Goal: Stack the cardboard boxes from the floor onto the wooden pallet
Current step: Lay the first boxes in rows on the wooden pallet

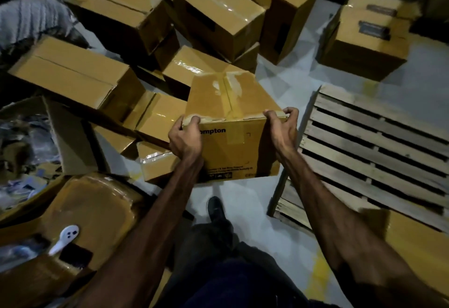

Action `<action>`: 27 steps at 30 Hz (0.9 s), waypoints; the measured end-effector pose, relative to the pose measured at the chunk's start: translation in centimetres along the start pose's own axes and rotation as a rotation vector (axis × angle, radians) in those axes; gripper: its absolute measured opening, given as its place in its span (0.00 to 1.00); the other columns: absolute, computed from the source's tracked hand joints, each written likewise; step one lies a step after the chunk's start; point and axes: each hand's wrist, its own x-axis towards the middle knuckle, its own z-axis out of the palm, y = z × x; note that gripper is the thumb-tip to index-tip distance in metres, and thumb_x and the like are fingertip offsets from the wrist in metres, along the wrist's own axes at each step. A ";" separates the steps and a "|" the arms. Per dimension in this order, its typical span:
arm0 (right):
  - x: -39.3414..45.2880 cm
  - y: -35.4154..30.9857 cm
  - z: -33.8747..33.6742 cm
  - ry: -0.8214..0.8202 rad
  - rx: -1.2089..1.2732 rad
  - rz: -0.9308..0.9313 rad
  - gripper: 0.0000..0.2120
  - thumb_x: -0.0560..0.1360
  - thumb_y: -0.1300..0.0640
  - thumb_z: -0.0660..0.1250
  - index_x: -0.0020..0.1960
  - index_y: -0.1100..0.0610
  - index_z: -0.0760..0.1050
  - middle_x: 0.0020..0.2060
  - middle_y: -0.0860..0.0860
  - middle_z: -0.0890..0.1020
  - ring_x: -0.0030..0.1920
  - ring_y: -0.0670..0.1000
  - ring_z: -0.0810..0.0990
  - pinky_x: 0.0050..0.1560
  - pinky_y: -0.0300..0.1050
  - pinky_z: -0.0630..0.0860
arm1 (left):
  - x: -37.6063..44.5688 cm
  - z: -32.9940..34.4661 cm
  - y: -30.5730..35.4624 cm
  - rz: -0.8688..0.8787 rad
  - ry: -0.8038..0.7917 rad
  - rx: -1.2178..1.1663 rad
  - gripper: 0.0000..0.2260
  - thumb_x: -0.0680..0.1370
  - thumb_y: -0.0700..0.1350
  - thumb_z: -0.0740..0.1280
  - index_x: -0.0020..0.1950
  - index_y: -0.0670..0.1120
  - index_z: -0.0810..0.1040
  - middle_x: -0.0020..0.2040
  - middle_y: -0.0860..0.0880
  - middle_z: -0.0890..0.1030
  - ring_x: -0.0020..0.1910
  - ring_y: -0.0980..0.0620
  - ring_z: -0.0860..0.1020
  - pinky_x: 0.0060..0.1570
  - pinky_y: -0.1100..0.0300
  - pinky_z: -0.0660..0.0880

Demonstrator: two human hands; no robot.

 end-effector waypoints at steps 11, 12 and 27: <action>-7.2 8.1 -15.4 0.293 0.169 0.087 0.24 0.76 0.38 0.70 0.63 0.48 0.65 0.53 0.52 0.79 0.47 0.55 0.78 0.46 0.49 0.73 | -14.3 3.1 -1.9 0.182 -0.247 0.125 0.19 0.71 0.53 0.75 0.62 0.55 0.86 0.44 0.56 0.85 0.49 0.49 0.83 0.54 0.50 0.81; -7.8 9.0 -16.5 0.319 0.178 0.096 0.24 0.76 0.38 0.70 0.63 0.48 0.64 0.53 0.52 0.79 0.48 0.56 0.78 0.46 0.50 0.73 | -15.4 3.4 -2.2 0.188 -0.279 0.133 0.20 0.70 0.54 0.75 0.62 0.55 0.86 0.43 0.56 0.85 0.49 0.48 0.83 0.55 0.48 0.82; -13.0 16.6 -27.2 0.630 0.357 0.289 0.23 0.78 0.39 0.71 0.61 0.48 0.62 0.44 0.47 0.73 0.44 0.53 0.74 0.40 0.48 0.68 | -25.8 10.6 -4.6 0.334 -0.684 0.383 0.24 0.66 0.59 0.74 0.61 0.54 0.86 0.54 0.54 0.87 0.53 0.47 0.83 0.56 0.49 0.82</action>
